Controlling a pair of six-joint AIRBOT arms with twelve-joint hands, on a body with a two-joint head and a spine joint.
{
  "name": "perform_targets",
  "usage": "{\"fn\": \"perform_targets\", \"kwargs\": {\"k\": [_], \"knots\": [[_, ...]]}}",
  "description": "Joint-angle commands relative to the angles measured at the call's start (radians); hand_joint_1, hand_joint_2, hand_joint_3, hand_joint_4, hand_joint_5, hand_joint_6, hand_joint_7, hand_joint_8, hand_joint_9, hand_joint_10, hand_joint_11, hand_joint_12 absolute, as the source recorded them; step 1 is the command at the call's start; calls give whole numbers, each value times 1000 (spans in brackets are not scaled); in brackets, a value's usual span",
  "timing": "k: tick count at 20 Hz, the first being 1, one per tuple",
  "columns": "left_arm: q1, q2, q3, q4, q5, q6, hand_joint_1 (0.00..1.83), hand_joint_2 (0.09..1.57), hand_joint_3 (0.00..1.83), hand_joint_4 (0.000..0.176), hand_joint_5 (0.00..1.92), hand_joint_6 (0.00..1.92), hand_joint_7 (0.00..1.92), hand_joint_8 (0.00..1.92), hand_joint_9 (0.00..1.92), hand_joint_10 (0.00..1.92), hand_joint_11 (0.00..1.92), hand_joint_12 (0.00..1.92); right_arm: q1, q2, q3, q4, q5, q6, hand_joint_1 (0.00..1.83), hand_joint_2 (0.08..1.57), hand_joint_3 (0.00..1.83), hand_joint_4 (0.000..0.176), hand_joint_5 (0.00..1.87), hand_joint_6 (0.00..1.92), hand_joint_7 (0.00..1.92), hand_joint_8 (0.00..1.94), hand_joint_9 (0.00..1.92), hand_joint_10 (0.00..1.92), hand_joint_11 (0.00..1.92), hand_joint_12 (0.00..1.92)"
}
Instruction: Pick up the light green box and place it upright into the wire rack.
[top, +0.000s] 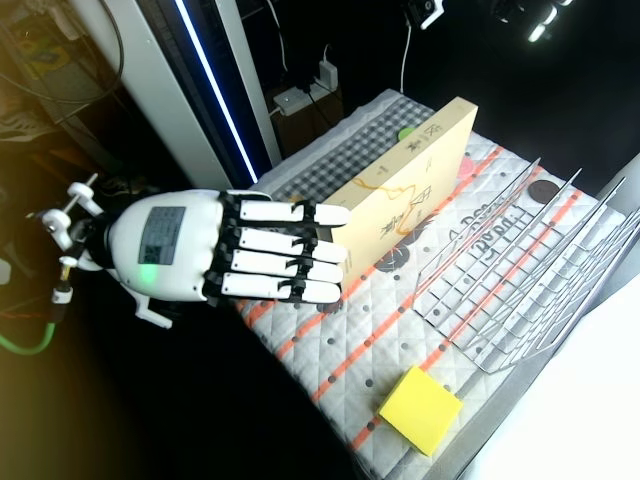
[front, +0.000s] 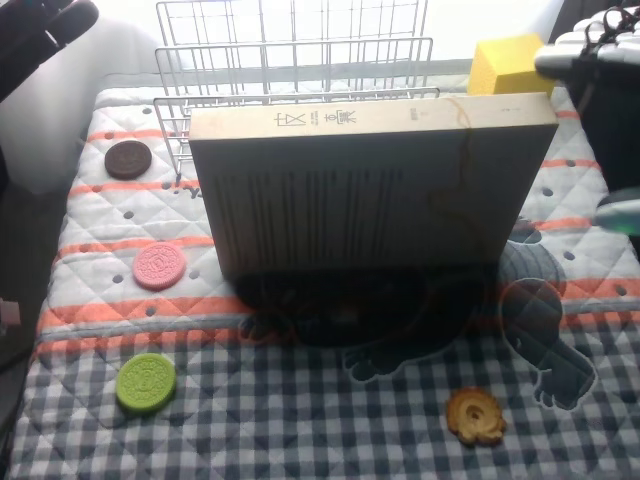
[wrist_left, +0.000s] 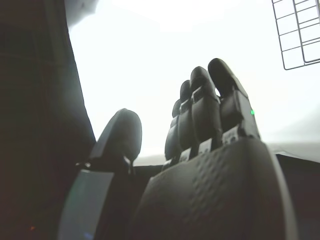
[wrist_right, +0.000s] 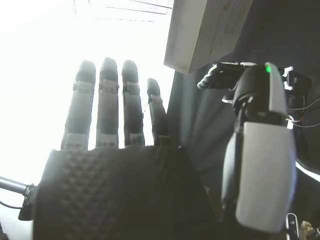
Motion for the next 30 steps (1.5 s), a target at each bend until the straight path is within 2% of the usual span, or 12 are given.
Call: {"fn": "perform_targets", "kwargs": {"k": [1,5,7,9,11,13,15,18,23,25,27,30], "knots": [[-8,-1,4,-12,-124,-7,386,1198,5,89,545,7,425,4,405,11,91,599,13,0,5,38,109,1,666,1077,14,92,337,10,295,6,209,11,39,345],[-8,-2,5,-12,-121,-7,384,1191,0,90,554,7,421,3,400,5,78,592,19,0,5,38,109,1,645,1083,9,84,326,2,296,4,218,9,61,358],[-8,-4,7,-12,-118,-7,350,1196,2,97,549,3,412,2,384,2,65,582,45,-3,5,23,110,2,606,1065,0,108,265,0,209,0,146,0,55,351],[-8,-6,8,-12,-115,-7,340,1197,2,104,546,1,413,3,391,6,62,577,97,-9,5,-22,109,7,559,1042,0,115,150,0,115,0,109,0,54,331],[-8,-8,8,-12,-115,-7,380,1193,0,108,530,0,413,1,396,5,73,576,142,-12,5,-59,109,17,600,952,0,159,23,0,21,0,84,0,4,294],[-8,-13,10,-12,-113,-7,364,1198,1,117,515,1,418,3,398,4,79,571,167,-21,11,-80,104,29,617,919,0,162,0,0,0,0,73,0,0,265],[-9,-16,12,-12,-109,-7,347,1202,2,87,541,9,431,6,405,5,98,580,194,-49,33,-105,87,61,630,889,0,175,0,0,0,0,64,1,0,229],[-9,-15,13,-12,-108,-7,327,1204,1,103,530,2,432,3,400,3,87,569,261,-110,86,-180,18,134,661,853,0,174,0,0,16,6,94,13,23,222],[-10,-16,13,-9,-105,-7,356,1207,1,93,534,2,428,1,398,1,84,565,352,-185,147,-305,-103,198,636,859,0,164,0,0,87,16,145,21,115,263],[-10,-16,14,-9,-104,-7,366,1200,0,75,547,5,429,1,405,3,83,568,370,-199,154,-325,-126,198,654,859,0,167,0,0,75,2,137,5,75,344],[-13,-18,15,-7,-100,-7,367,1200,0,106,511,0,421,0,405,2,81,578,374,-206,156,-332,-135,199,619,858,0,165,0,0,61,0,123,2,11,448],[-20,-22,18,-3,-97,-7,395,1198,0,110,515,4,425,3,420,7,88,592,374,-219,160,-340,-152,199,607,869,1,169,0,0,67,2,125,2,0,547]]}}
